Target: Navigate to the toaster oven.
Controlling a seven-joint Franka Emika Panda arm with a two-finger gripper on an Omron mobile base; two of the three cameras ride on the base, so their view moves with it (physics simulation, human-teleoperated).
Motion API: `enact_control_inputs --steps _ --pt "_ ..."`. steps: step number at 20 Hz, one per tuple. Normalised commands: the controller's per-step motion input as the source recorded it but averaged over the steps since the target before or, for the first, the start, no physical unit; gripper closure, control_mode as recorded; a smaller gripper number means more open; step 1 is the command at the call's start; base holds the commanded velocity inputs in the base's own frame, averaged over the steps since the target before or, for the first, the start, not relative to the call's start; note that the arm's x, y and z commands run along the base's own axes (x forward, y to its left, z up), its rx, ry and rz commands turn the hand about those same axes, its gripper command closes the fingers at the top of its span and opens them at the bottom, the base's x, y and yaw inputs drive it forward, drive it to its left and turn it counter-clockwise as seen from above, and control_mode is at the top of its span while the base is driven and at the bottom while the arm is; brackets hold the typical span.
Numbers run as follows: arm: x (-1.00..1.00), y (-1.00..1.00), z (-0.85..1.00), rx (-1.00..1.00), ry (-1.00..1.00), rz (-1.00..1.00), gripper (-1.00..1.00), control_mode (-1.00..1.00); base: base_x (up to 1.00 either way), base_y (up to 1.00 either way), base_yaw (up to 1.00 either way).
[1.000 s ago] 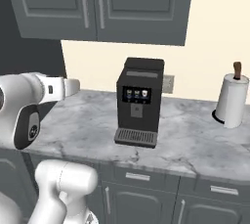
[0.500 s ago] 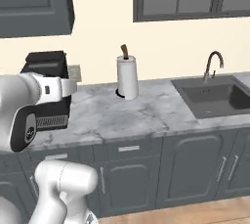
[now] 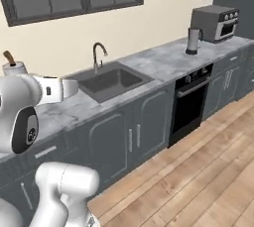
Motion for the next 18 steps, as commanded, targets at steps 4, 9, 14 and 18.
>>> enact_control_inputs --steps 4,9,14,18 --pt "0.00 0.00 0.00 0.00 0.00 0.00 -1.00 1.00 0.00 -0.91 -0.75" --pt "0.00 0.00 0.00 0.00 0.00 0.00 -1.00 1.00 0.32 -1.00 -0.54" --pt "0.00 0.00 0.00 0.00 0.00 0.00 -1.00 1.00 1.00 -0.49 -0.37" --pt "0.00 0.00 0.00 0.00 0.00 0.00 -1.00 1.00 1.00 -0.14 -0.30"
